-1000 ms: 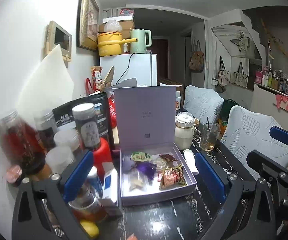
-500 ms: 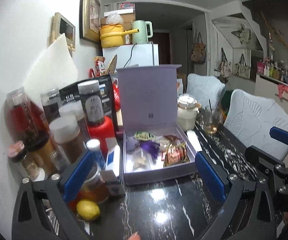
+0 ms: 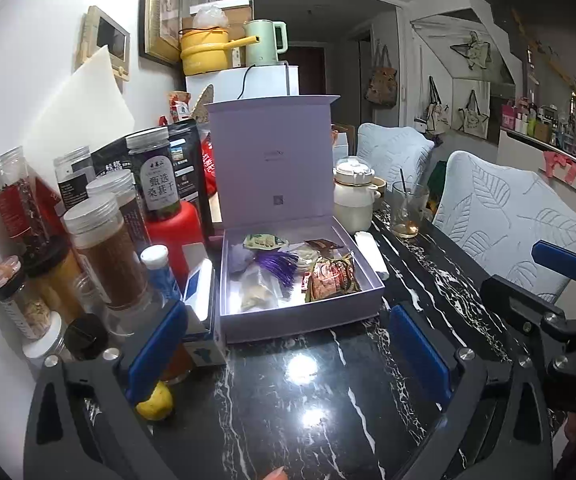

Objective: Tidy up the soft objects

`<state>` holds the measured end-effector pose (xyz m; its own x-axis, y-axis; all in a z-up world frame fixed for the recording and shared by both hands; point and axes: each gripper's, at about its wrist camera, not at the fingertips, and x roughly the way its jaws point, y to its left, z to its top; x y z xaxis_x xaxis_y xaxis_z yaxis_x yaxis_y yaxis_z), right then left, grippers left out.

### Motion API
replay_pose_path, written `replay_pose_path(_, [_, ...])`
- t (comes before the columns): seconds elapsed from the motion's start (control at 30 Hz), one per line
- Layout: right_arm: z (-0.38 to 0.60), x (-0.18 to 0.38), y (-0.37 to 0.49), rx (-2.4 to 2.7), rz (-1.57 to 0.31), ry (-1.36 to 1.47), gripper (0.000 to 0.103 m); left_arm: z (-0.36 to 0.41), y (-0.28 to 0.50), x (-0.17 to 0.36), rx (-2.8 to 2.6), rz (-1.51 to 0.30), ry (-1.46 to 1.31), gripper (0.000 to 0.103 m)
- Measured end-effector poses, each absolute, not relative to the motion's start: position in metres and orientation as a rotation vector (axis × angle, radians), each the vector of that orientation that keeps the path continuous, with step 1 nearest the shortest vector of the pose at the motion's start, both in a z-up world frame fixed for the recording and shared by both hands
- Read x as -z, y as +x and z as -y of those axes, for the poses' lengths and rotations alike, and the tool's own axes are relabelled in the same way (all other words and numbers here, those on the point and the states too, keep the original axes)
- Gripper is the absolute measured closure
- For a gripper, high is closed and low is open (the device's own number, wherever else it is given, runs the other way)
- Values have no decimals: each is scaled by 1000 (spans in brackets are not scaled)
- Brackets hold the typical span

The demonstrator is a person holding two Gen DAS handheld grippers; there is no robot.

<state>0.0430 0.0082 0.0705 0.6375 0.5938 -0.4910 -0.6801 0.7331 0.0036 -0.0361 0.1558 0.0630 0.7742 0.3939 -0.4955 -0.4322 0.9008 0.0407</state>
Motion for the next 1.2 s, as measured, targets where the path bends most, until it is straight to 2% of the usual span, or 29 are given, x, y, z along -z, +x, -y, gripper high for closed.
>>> replay_pose_path(1.2, [12, -68, 51, -693, -502, -184, 11, -146, -30, -66, -432, -534, -61, 0])
